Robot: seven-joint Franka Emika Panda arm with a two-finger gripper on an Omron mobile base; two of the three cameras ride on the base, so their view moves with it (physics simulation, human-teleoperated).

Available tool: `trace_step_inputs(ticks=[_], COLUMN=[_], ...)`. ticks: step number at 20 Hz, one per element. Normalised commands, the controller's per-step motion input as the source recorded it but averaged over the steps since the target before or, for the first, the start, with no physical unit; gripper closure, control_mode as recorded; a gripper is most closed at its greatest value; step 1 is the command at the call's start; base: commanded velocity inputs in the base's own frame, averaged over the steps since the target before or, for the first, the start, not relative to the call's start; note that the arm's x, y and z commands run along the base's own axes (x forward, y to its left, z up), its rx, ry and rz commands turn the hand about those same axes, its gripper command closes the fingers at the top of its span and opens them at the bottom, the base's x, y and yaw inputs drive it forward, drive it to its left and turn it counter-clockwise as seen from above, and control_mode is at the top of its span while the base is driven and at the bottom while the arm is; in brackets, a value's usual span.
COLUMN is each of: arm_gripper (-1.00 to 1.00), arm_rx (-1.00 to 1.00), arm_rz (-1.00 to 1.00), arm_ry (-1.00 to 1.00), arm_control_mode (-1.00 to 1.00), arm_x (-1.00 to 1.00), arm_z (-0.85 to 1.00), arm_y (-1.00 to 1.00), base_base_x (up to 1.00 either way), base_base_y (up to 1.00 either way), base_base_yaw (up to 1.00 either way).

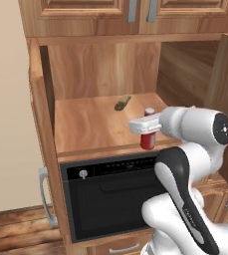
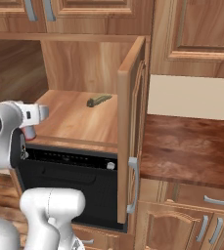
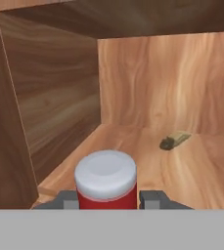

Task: The dining table condiment station is running low on ketchup. Refill the condiment station by opening the cabinet and taking the ketchup from the cabinet and placing it on the dining table.

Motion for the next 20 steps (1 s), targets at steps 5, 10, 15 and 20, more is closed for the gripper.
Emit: trace_step_inputs(ticks=[5,10,15,20], arm_gripper=[1.00,1.00,1.00,1.00], arm_rx=[0.00,-0.02,-0.05,0.00], arm_rz=[0.02,0.02,0.02,0.00], arm_ry=[0.14,0.02,-0.07,0.00], arm_control_mode=[-1.00,-1.00,1.00,1.00], arm_x=[-0.01,0.00,-0.21,0.00], arm_z=[0.00,0.00,0.00,0.00], arm_y=[0.09,0.10,0.16,0.00], base_base_x=[0.00,0.00,-0.32,-0.99], base_base_y=[0.00,0.00,0.10,0.22], base_base_yaw=[0.00,0.00,0.00,-0.06])
